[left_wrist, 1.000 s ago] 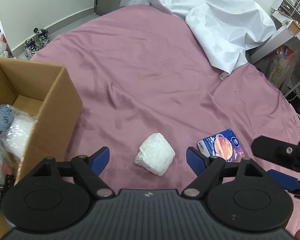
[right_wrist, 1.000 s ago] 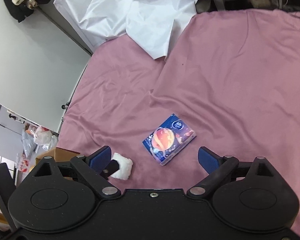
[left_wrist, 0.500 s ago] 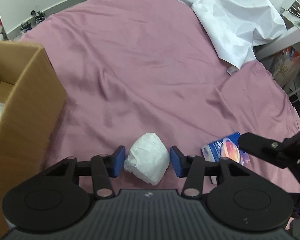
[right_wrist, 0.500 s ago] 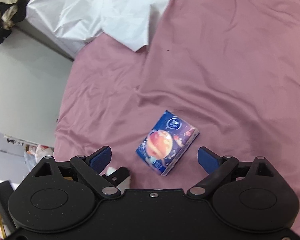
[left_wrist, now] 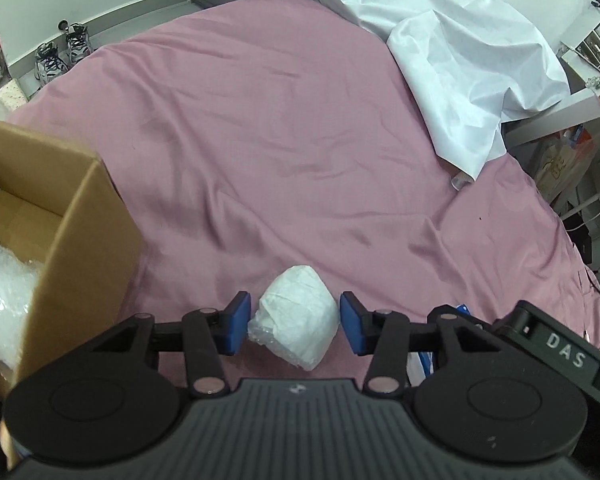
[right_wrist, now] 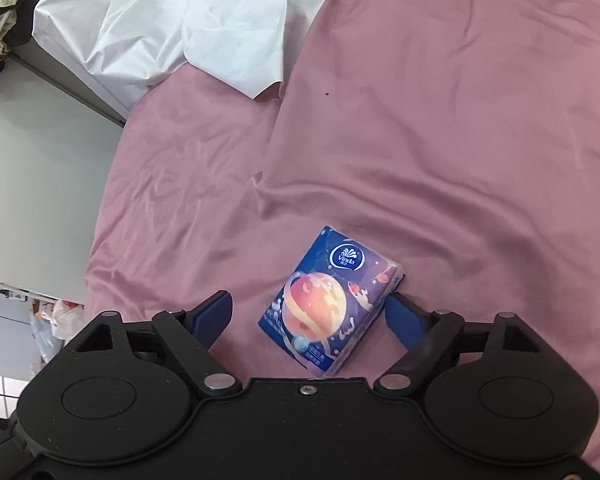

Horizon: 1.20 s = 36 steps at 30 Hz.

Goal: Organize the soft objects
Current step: 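Lower the right gripper onto the blue Vinda tissue pack and grasp it, then carry the white packet and tissue pack in both grippers over the box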

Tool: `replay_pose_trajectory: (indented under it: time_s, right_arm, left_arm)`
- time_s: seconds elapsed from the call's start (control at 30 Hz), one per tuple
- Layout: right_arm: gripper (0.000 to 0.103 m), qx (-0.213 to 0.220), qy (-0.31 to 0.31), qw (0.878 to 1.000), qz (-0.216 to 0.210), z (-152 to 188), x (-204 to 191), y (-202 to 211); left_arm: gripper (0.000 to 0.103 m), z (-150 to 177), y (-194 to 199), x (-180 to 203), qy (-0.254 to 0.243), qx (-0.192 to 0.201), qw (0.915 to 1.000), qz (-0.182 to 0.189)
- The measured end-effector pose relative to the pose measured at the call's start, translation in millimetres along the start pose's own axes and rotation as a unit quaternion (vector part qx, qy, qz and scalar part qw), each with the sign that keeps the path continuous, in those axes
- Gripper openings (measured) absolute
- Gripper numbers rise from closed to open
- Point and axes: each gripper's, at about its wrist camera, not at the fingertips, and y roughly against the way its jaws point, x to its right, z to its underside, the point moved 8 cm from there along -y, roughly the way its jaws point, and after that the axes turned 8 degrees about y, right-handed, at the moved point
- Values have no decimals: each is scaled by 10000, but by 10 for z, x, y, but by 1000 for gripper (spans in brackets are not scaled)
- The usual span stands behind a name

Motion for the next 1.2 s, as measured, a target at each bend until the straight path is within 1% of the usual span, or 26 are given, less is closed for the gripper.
replay_pose_trajectory:
  time_s: [0.2,0.47,0.53,0.57,0.6,0.63,0.67,0.73,0.8,0.97,1.2]
  right_arm:
    - [84,66,295,9990,327,-17,-93,-117]
    - [83,67,880,9929,793,-21,-292,-263]
    - [78,66,1007,9917,802,-11,-322,-290]
    - [71,82,1063,9907,840,-4,-322,-301]
    - [60,58,1198,9879,985,12,-313,-310]
    - [53,49,1339,9847,1117,21,-313,-301]
    - [53,47,1474,9817,1208,25,-313,-283]
    - [52,0,1430,9838,1076,48,-308,-217]
    - [52,1,1392,9847,1051,76,-304,-144]
    - [52,130,1508,9841,933,148,-414,108]
    - [52,348,1722,9823,652,289,-573,549]
  left_arm:
    - [48,-85,47,-114,26,-68,10000,14]
    - [48,-95,164,-174,-108,-195,9998,-9]
    - [48,-93,203,-167,-140,-188,9997,-1]
    - [48,-89,222,-164,-154,-194,9997,-7]
    - [48,-84,247,-163,-152,-207,9997,1]
    - [48,-83,290,-162,-153,-207,9997,19]
    - [48,-84,332,-159,-171,-187,9997,25]
    - [48,-92,434,-155,-202,-124,9997,58]
    - [48,-101,539,-156,-215,-59,9997,99]
    - [48,-120,835,-184,-259,180,9994,168]
    - [48,-114,1127,-379,-149,439,9989,73]
